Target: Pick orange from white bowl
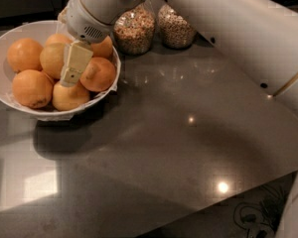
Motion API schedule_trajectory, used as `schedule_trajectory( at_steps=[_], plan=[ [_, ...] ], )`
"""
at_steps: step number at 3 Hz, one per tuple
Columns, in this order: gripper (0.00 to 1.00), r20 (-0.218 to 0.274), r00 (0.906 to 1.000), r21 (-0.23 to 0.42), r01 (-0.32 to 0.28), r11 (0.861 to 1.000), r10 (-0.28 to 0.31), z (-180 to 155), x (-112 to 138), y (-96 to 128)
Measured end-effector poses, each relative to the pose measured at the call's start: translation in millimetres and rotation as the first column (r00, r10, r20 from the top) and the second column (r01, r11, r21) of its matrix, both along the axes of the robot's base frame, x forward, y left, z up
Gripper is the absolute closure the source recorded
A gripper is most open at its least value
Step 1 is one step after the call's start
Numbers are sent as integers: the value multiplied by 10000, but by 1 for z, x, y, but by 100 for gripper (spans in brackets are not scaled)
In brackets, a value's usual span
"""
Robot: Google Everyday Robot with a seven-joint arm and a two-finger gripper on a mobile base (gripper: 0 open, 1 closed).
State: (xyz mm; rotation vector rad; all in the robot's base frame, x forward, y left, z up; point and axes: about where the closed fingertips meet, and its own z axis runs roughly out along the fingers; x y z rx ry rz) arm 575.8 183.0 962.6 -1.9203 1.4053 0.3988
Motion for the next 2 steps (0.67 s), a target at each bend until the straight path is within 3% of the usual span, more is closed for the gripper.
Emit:
schedule_trajectory(
  at_steps=[2],
  plan=[
    [8, -151, 9996, 136, -247, 9996, 249, -7, 4, 13]
  ],
)
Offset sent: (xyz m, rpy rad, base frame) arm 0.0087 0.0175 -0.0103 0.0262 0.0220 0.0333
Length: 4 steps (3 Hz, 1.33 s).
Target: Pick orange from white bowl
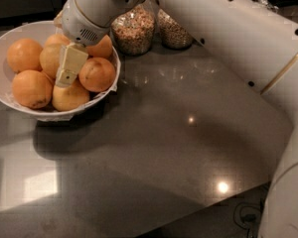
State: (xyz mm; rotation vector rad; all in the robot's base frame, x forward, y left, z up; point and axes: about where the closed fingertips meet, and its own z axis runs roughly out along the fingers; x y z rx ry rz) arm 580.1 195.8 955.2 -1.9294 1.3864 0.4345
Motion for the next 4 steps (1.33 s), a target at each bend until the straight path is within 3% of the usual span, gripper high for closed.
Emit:
schedule_trajectory(
  at_steps=[4],
  plan=[
    [20, -91, 10000, 26, -34, 10000, 34, -5, 3, 3]
  ],
)
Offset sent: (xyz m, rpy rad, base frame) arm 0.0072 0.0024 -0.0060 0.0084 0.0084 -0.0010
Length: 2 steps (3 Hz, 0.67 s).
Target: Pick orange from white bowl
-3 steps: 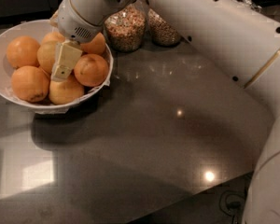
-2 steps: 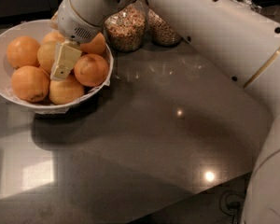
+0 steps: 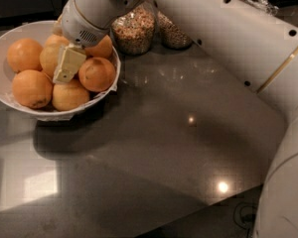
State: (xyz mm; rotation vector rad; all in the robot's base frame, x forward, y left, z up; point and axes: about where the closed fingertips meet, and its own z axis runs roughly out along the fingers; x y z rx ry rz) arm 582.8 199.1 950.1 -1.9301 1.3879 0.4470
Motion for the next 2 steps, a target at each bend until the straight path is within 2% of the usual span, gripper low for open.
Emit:
schedule_trajectory(
  at_steps=[2],
  plan=[
    [22, -271, 9996, -8, -58, 10000, 58, -11, 6, 5]
  ],
)
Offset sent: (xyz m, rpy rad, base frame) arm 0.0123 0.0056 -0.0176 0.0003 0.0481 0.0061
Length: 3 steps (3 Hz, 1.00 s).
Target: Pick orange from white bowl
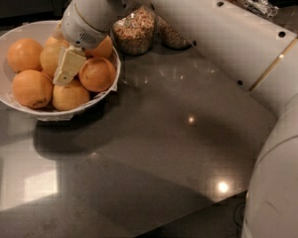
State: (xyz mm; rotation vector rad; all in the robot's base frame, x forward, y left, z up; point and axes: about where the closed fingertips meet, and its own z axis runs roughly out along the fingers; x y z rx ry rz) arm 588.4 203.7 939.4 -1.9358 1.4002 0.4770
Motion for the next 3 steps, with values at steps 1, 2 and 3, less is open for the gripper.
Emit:
schedule_trajectory(
  at_steps=[1, 2, 3],
  plan=[
    [30, -186, 9998, -35, -28, 10000, 27, -7, 4, 2],
    [49, -290, 9996, -53, -43, 10000, 41, -10, 6, 2],
    [72, -291, 9996, -53, -43, 10000, 41, -10, 6, 2]
  ],
)
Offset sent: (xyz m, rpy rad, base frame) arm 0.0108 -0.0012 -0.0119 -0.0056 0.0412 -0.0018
